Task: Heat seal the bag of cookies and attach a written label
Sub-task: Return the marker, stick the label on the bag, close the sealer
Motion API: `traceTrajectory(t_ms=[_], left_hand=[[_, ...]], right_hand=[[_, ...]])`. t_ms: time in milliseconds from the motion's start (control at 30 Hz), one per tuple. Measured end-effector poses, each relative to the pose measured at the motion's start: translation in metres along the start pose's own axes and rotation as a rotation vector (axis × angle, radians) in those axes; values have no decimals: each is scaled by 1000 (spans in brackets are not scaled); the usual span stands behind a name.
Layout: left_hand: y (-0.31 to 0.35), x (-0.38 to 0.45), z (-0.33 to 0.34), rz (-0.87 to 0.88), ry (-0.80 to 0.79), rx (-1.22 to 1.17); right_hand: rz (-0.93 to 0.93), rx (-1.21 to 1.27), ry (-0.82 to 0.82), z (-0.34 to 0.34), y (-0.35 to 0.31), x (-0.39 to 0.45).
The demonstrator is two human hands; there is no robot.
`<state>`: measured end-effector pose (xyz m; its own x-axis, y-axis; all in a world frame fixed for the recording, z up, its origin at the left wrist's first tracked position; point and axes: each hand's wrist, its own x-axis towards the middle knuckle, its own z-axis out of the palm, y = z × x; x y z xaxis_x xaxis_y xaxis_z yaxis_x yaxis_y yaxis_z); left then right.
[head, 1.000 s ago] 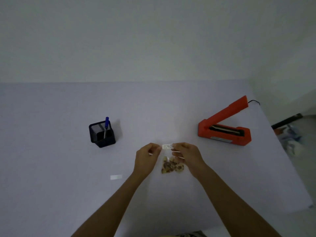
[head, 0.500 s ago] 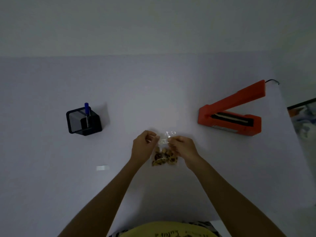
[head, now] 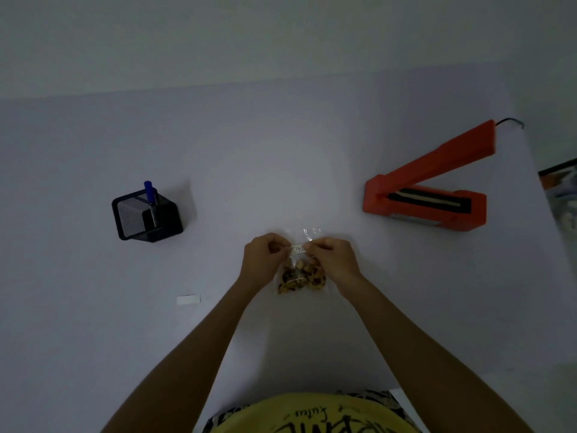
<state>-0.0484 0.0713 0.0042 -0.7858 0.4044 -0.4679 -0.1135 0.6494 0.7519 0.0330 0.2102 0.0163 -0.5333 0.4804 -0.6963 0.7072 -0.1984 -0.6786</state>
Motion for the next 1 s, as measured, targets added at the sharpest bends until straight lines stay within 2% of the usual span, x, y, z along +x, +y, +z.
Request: traceTrajectory(t_ms=[100, 267, 1000], left_hand=[[0, 3, 2, 24, 7, 20], [-1, 5, 4, 37, 18, 31], [2, 14, 20, 79, 64, 160]], right_hand=[[-69, -169, 60, 1, 1, 4], [-118, -307, 87, 4, 1, 7], [-65, -431, 66, -1, -2, 24]])
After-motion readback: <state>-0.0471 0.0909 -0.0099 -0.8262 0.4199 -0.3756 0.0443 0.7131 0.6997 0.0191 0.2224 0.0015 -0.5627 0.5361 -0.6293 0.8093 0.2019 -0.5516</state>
